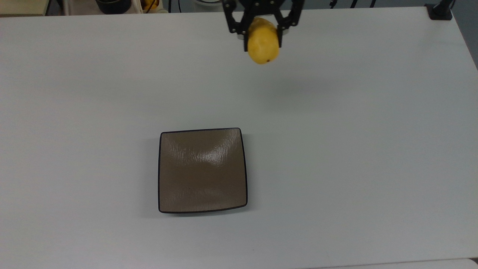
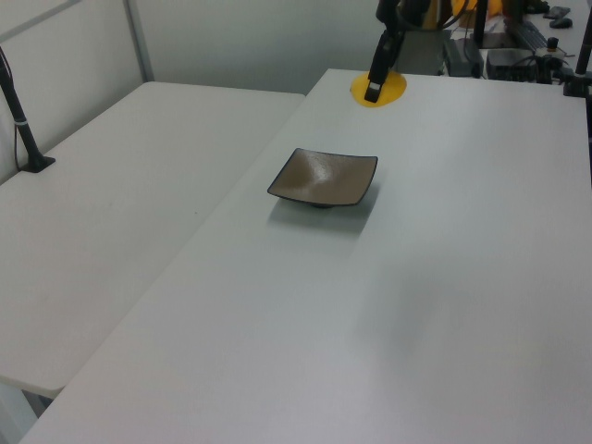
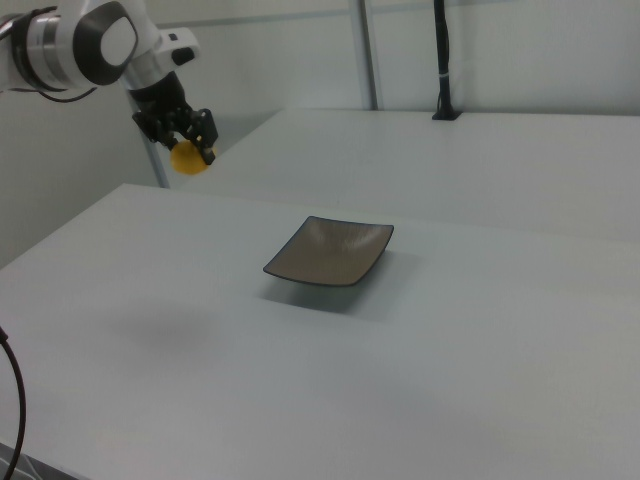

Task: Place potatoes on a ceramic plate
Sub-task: 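Carry the potato over the brown square plate and lower it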

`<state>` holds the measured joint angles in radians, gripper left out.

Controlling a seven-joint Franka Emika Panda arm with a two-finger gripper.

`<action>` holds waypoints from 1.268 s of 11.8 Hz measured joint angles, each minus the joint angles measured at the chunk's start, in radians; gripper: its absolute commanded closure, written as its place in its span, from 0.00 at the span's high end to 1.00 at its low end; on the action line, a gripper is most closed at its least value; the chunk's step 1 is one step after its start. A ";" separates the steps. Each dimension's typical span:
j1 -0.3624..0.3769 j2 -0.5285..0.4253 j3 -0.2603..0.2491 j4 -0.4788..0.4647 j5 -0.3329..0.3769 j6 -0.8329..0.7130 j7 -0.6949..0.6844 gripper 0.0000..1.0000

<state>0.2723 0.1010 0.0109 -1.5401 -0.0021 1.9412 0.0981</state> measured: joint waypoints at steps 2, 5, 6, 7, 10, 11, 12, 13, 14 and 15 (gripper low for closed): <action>-0.057 -0.010 0.000 -0.028 0.010 0.000 -0.091 0.16; -0.133 0.004 -0.001 -0.059 0.012 0.007 -0.196 0.16; -0.150 0.020 -0.001 -0.065 0.012 0.041 -0.209 0.16; -0.163 0.042 -0.001 -0.069 0.012 0.074 -0.211 0.16; -0.199 0.135 -0.001 -0.074 0.012 0.223 -0.213 0.16; -0.206 0.169 -0.001 -0.074 0.012 0.280 -0.213 0.16; -0.208 0.201 -0.001 -0.074 0.012 0.342 -0.213 0.16; -0.208 0.231 -0.001 -0.074 0.012 0.401 -0.213 0.16; -0.207 0.260 -0.001 -0.075 0.012 0.459 -0.213 0.16; -0.206 0.289 -0.001 -0.075 0.012 0.503 -0.213 0.16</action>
<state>0.0658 0.3899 0.0099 -1.6148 0.0100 2.4444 -0.1150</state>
